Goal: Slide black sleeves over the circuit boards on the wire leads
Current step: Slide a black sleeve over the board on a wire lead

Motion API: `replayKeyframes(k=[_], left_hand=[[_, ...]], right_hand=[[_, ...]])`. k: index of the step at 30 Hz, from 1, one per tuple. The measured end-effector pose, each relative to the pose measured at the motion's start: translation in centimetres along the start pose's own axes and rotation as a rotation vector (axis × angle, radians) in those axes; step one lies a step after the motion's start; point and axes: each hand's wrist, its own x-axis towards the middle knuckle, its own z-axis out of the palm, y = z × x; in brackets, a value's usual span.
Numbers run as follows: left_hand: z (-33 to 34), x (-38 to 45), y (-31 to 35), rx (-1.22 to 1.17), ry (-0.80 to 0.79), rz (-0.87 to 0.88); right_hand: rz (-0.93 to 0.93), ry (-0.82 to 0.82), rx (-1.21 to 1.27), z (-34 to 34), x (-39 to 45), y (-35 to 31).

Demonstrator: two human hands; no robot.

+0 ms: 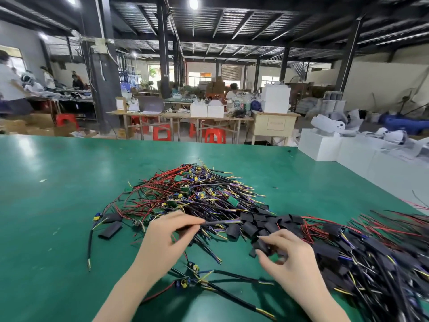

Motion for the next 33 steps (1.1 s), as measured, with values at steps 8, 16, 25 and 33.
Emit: replayKeyframes(k=[8, 16, 25, 33], left_hand=[[1.3, -1.9, -0.5, 0.030, -0.054, 0.035], [3.1, -2.6, -0.7, 0.247, -0.070, 0.207], [5.9, -3.2, 0.3, 0.315, -0.110, 0.364], [4.8, -3.5, -0.5, 0.290, -0.137, 0.120]], right_hand=[[-0.107, -0.010, 0.087, 0.8, -0.3, -1.2], [-0.323, -0.090, -0.193, 0.7, -0.3, -1.7], [-0.366, -0.081, -0.218, 1.9, -0.6, -1.9], [-0.200, -0.009, 0.001, 1.1, -0.7, -1.5]])
